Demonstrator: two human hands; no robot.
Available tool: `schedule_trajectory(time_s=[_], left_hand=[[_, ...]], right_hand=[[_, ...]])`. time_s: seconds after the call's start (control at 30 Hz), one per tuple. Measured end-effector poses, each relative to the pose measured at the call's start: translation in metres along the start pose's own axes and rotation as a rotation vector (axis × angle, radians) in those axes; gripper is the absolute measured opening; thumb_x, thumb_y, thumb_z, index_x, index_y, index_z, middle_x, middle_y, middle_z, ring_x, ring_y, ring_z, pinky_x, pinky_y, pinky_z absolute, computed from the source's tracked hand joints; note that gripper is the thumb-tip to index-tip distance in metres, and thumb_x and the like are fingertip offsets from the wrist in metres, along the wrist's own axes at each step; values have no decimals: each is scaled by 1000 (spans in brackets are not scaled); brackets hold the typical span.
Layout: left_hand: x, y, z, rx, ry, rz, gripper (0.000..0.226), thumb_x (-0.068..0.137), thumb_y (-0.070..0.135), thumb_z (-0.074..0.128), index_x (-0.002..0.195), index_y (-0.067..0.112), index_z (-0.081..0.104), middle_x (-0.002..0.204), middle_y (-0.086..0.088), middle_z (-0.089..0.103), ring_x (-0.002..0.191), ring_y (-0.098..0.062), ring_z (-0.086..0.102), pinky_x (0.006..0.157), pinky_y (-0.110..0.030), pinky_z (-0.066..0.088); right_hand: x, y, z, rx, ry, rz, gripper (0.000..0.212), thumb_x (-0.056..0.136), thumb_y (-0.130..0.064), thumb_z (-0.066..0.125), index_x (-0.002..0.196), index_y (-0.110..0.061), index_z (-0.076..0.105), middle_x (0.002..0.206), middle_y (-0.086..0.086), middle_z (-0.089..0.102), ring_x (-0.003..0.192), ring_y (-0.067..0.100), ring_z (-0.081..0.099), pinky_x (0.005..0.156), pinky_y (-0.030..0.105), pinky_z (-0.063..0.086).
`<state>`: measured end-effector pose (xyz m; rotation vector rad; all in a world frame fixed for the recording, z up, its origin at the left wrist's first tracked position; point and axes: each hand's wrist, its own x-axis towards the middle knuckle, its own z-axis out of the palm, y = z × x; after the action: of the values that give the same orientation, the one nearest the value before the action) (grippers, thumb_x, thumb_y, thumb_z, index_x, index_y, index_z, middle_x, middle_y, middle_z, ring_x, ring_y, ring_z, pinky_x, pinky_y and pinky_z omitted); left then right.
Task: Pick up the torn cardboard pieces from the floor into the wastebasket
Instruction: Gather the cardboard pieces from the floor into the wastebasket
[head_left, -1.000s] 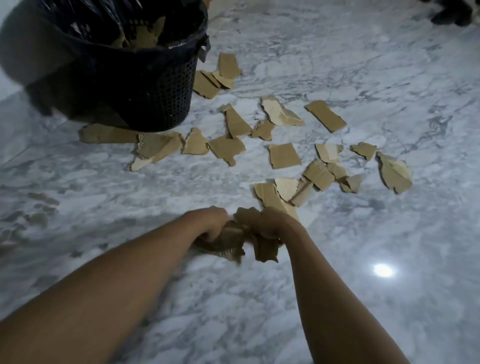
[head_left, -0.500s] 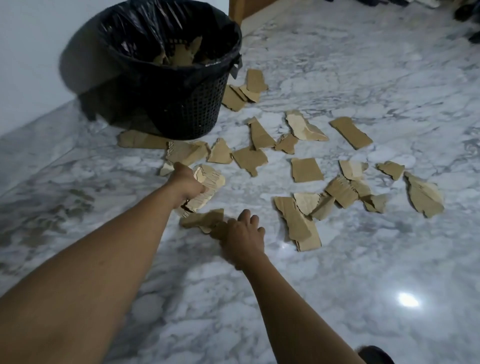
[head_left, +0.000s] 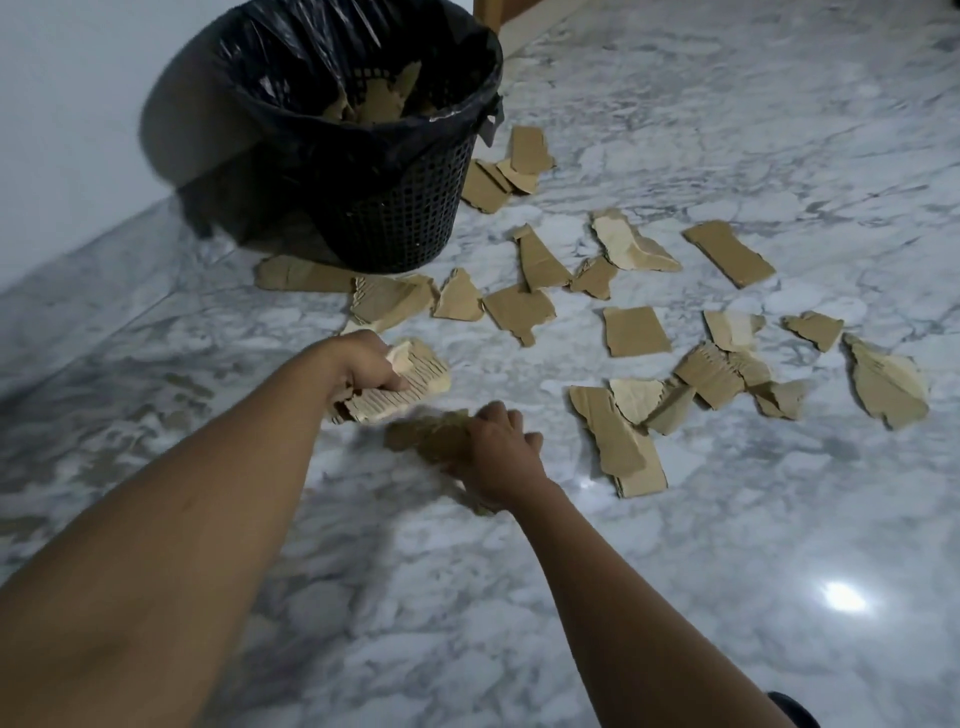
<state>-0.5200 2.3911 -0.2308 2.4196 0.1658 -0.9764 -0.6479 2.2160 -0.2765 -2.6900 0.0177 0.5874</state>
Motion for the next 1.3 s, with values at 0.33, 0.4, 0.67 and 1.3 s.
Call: schedule_trajectory(time_s=[0.33, 0.4, 0.67, 1.3], left_hand=[[16, -16, 17, -244, 168, -6, 50, 89, 22, 71, 133, 6, 53, 136, -13, 57, 116, -31, 57, 102, -43, 47], [21, -8, 26, -265, 161, 9, 47, 90, 23, 69, 131, 6, 54, 132, -11, 59, 114, -31, 58, 98, -38, 48], [14, 88, 80, -379, -170, 98, 68, 95, 40, 60, 146, 2, 37, 150, -14, 42, 134, -33, 44, 108, -40, 37], [20, 159, 159, 174, -97, 420, 12, 77, 15, 71, 86, 8, 66, 83, -10, 65, 79, -27, 63, 60, -30, 44]], right_hand=[[20, -21, 4, -23, -150, 34, 48, 84, -29, 73, 117, -16, 41, 100, 5, 61, 102, 32, 61, 98, 52, 33], [22, -11, 1, 104, -190, 111, 31, 85, -33, 69, 104, -18, 50, 88, -1, 59, 96, 30, 63, 94, 48, 39], [-13, 135, -102, 648, 175, 591, 47, 91, -34, 70, 122, 1, 64, 119, 22, 64, 103, 32, 63, 84, 44, 51], [0, 199, -98, 1144, 430, 703, 47, 76, -26, 88, 109, -1, 66, 93, 11, 71, 84, 28, 70, 65, 42, 62]])
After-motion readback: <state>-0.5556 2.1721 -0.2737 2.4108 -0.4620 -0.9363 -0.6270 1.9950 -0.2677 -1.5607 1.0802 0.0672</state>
